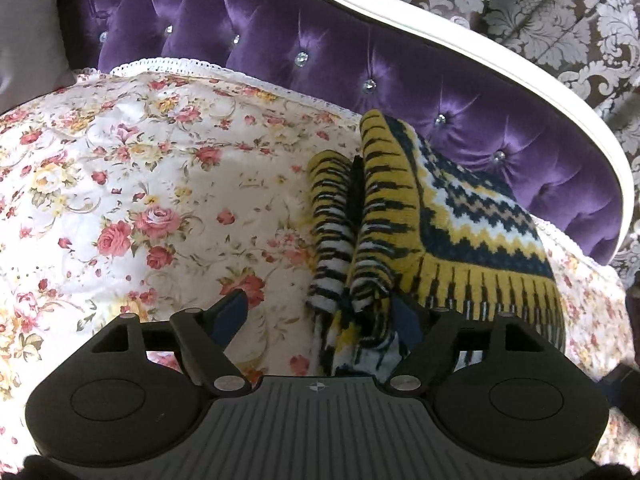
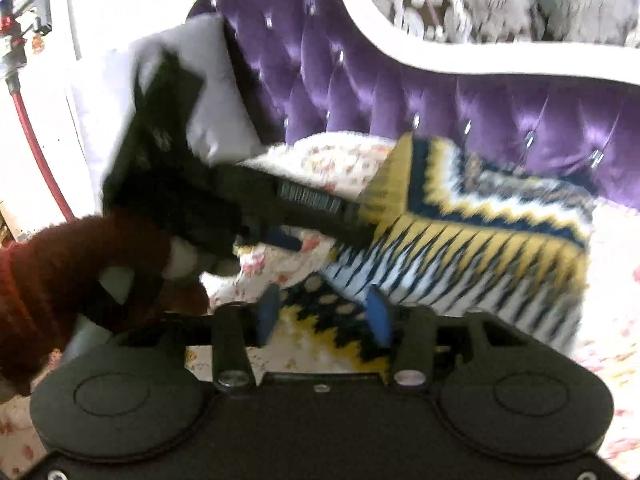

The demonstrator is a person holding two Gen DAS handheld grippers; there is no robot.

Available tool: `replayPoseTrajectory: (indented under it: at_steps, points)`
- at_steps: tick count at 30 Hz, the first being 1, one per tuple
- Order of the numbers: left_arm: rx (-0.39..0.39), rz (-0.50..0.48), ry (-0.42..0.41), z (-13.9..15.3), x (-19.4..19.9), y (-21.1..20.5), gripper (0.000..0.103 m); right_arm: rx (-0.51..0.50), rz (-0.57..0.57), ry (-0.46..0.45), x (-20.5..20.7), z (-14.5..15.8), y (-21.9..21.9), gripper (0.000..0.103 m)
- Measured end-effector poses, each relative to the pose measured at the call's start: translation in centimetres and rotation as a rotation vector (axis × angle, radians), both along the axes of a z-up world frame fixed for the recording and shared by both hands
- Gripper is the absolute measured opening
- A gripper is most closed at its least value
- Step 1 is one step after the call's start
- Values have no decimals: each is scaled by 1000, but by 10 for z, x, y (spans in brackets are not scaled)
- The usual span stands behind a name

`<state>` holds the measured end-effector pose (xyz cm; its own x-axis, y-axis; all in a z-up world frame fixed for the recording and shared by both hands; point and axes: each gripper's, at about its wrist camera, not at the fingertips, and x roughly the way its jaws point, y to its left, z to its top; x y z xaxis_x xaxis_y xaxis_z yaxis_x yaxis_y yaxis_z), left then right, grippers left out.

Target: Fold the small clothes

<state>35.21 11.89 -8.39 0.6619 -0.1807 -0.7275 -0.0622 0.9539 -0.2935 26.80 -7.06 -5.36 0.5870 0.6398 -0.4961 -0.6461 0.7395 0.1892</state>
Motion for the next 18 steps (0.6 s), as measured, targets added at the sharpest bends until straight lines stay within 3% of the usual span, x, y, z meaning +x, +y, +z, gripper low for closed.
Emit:
replayPoseTrajectory:
  at_steps: [3, 5, 13, 18]
  points:
    - [3, 10, -1, -2, 1, 0, 83, 3, -60, -62, 8, 17, -18, 71]
    - [3, 16, 1, -2, 2, 0, 85, -5, -118, -106, 23, 24, -28, 102]
    - [29, 29, 2, -3, 5, -2, 97, -178, -325, -102, 96, 17, -27, 102]
    - [34, 21, 10, -3, 6, 1, 100, -321, -344, 23, 127, -19, -9, 103]
